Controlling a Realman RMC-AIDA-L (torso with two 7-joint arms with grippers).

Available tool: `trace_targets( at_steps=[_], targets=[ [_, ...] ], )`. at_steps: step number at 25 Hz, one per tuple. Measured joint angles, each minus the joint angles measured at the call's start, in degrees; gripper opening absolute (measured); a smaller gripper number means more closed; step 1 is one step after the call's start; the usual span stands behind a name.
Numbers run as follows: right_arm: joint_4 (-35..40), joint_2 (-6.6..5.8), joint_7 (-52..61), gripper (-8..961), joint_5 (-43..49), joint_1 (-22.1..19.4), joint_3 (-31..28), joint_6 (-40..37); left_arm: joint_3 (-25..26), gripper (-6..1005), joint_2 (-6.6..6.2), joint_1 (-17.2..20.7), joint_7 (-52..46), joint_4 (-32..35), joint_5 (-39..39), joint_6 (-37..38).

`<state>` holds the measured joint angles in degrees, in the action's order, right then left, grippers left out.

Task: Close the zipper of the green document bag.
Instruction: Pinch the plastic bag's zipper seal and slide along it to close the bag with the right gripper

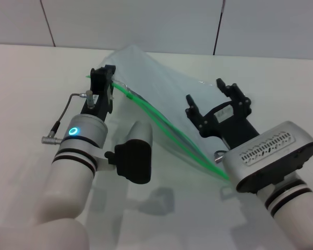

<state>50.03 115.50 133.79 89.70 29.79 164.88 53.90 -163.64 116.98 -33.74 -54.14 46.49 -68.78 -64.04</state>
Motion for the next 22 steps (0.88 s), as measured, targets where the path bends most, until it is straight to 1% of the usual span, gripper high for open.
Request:
trace_targets(
  at_steps=[6, 13, 22],
  targets=[
    [0.7, -0.18, 0.0, 729, 2.62, -0.08, 0.0, -2.31, -0.01, 52, -0.01, -0.01, -4.3, 0.04, -2.52, -2.45],
    [1.76, -0.19, -0.03, 729, 3.82, -0.09, 0.0, -2.37, 0.0, 52, -0.07, -0.02, -7.97, 0.58, -3.5, -4.61],
    [3.82, -0.81, -0.02, 728, 8.05, -0.72, 0.0, -3.03, 0.01, 53, -0.18, -0.04, -10.94, 0.7, -4.72, -6.11]
  ],
)
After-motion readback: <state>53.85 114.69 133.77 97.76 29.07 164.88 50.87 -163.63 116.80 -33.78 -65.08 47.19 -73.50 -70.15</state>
